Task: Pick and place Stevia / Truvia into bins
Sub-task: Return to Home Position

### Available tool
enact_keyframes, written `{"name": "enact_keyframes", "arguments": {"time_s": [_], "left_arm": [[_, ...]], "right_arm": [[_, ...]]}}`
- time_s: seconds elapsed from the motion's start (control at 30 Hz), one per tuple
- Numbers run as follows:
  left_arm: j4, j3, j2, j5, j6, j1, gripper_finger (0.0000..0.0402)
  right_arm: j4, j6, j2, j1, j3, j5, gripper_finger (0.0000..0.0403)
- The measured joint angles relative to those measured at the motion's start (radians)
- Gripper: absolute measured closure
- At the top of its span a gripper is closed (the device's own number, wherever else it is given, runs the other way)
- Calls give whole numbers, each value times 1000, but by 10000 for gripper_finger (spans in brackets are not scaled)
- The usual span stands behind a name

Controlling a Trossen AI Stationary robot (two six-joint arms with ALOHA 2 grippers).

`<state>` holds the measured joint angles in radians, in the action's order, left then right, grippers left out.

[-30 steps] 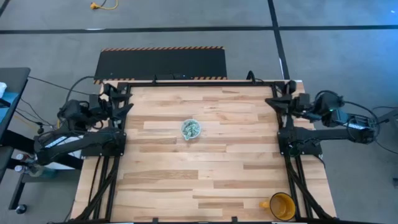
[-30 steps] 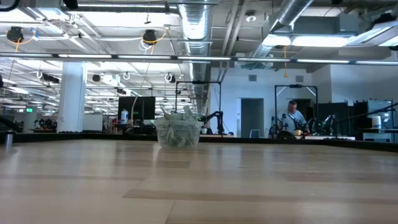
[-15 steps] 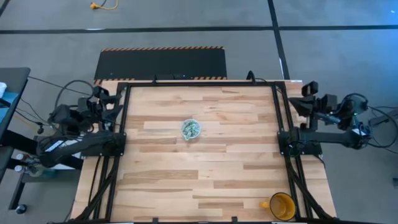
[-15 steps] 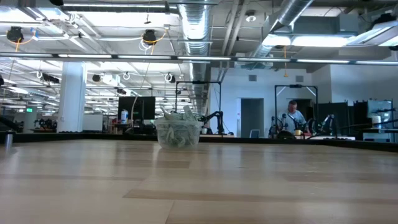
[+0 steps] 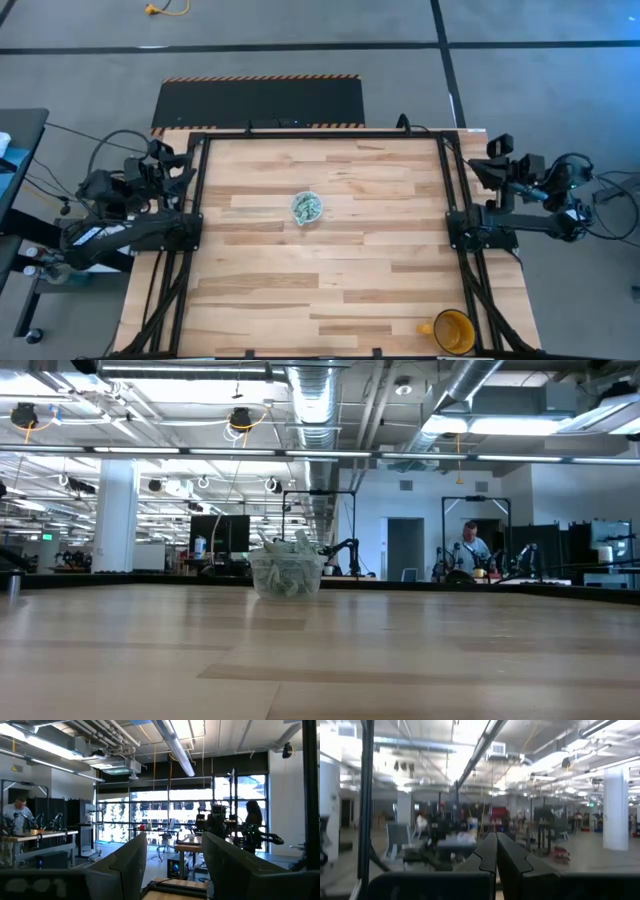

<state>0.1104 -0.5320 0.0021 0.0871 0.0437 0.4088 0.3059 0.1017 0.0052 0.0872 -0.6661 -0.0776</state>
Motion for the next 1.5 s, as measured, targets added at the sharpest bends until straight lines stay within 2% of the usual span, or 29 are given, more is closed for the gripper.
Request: {"name": "enact_keyframes", "arguments": {"time_s": [0.13, 0.47, 0.57, 0.7, 0.87, 1.17, 1.37, 1.5], "left_arm": [[-69, 67, 0, 5, 47, 0, 219], [-468, 376, 3, 31, 150, -1, 219], [-551, 442, 2, 31, 164, -1, 219], [-595, 485, 3, 14, 181, -1, 219], [-583, 521, 4, -16, 191, -1, 219], [-442, 521, 2, -42, 185, -1, 219], [-276, 521, 3, -42, 184, -1, 219], [-145, 522, 4, -47, 183, -1, 219]], "right_arm": [[-98, -25, -1, 0, 88, 2, 403], [-558, -118, 7, -2, 447, 9, 403], [-631, -140, 7, -2, 507, 9, 403], [-636, -169, 7, -2, 536, 9, 403], [-649, -188, 7, -2, 585, 8, 403], [-648, -199, 6, -2, 643, -3, 403], [-432, -200, 7, -2, 656, -2, 403], [-325, -261, 12, -2, 655, 6, 403]]}}
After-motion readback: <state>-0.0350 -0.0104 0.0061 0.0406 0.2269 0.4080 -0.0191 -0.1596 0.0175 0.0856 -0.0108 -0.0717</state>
